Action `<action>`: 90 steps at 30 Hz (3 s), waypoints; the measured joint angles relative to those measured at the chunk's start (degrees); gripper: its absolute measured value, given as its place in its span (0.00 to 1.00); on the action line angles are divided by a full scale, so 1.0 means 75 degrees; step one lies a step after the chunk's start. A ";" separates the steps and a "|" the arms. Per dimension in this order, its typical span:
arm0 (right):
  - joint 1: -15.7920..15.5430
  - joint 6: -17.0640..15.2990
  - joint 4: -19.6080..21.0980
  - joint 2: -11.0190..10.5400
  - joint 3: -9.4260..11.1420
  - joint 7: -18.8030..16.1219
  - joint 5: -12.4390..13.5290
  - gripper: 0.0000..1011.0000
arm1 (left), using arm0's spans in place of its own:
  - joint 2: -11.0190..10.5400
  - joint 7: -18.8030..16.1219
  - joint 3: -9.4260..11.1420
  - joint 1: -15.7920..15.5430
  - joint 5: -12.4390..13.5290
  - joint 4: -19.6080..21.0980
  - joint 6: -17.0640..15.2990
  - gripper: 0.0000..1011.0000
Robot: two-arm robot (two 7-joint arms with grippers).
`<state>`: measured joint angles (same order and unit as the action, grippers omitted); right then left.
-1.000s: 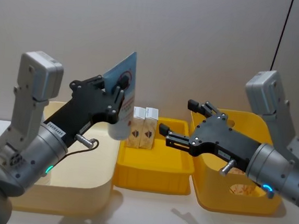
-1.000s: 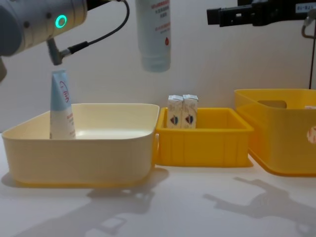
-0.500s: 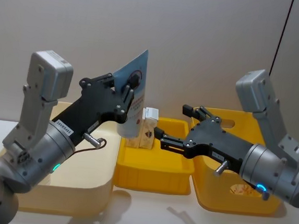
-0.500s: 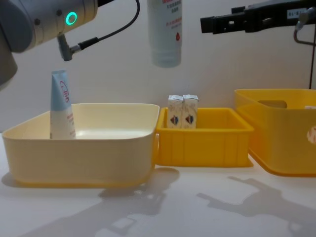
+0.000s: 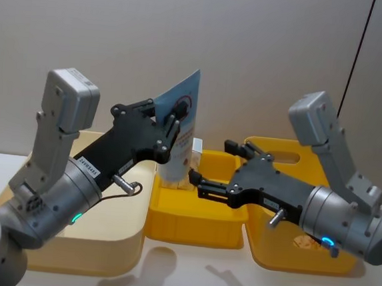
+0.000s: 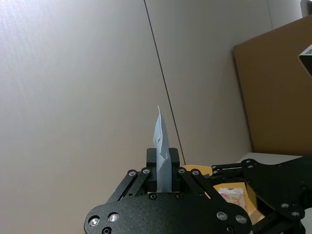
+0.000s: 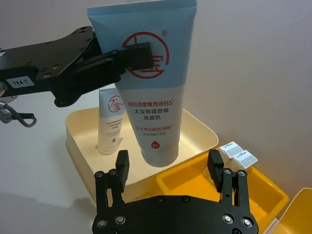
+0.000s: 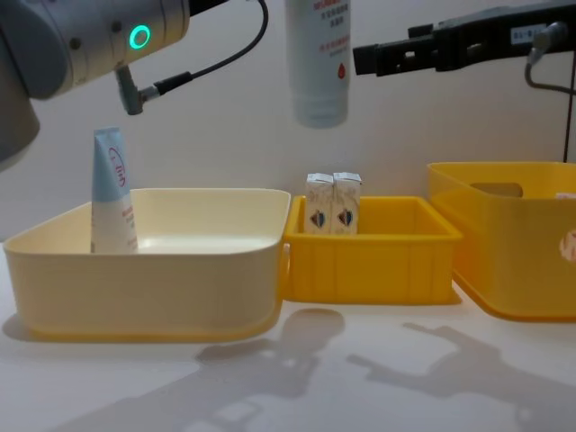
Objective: Bimanual collaborative sorting of washing and personal care products
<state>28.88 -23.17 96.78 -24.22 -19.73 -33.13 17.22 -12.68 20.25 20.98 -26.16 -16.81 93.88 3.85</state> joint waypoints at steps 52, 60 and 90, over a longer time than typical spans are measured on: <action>0.0471 -0.0071 -0.0401 0.0205 -0.0741 0.0262 -0.0009 0.99 | -0.0256 0.0112 0.0197 0.0156 -0.0349 0.0298 -0.0101 0.14; 0.0511 -0.0043 -0.0479 0.0252 -0.0782 0.0332 0.0034 0.99 | -0.0278 0.0105 0.0211 0.0164 -0.0357 0.0332 -0.0139 0.14; 0.0695 0.0169 -0.0815 0.0459 -0.1016 0.0597 0.0087 0.97 | -0.0313 0.0083 0.0192 0.0165 -0.0328 0.0344 -0.0177 0.14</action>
<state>34.10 -21.90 90.67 -20.78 -27.35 -28.65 17.87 -15.02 20.88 22.42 -24.92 -19.27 96.46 2.52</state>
